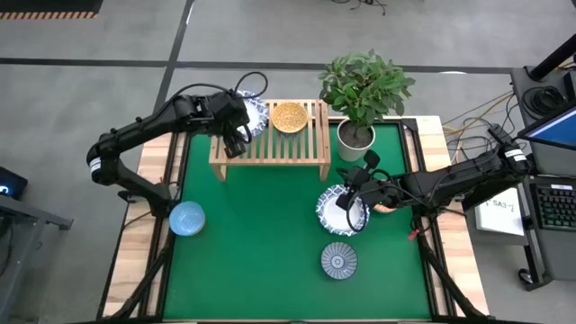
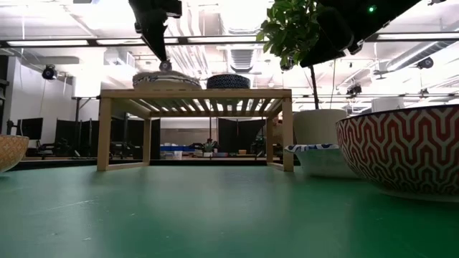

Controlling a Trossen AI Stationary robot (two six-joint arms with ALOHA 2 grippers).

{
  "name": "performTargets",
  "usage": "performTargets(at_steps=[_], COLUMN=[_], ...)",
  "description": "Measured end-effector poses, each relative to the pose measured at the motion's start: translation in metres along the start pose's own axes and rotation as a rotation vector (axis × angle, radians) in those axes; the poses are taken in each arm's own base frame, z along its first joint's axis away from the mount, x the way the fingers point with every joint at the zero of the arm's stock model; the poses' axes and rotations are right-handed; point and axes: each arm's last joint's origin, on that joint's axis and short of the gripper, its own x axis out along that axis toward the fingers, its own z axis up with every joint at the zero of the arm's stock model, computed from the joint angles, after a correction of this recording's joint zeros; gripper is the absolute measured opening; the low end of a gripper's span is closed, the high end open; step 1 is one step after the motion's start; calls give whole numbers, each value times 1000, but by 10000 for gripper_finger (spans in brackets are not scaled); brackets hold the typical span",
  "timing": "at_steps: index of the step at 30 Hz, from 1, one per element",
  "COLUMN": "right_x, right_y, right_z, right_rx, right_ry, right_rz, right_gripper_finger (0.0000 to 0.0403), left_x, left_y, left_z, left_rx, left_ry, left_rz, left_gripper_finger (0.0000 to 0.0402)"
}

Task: Place and stack bowls onto a shelf
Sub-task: Stack the white bowl on top of the other white bowl on the shelf, then stack the orange bowl on top of the yellow bowl on the shelf

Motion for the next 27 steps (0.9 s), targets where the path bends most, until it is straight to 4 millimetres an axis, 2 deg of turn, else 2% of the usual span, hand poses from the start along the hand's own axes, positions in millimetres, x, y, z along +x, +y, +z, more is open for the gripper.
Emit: performTargets(at_steps=[9,21,27], right_x=[0,0,0], right_y=[0,1,2], right_z=[0,0,0], right_rx=[35,47,46], right_ry=[0,8,11], right_rz=[0,45,60], right_gripper_finger=[9,9,9], left_x=[-4,-4,-9], left_y=[-6,-5,-12], left_z=[3,2,-4], left_rx=[-22,-12,-42], left_ry=[-45,-38,-28], left_rz=[-22,4,-81], left_gripper_finger=[185,241,242])
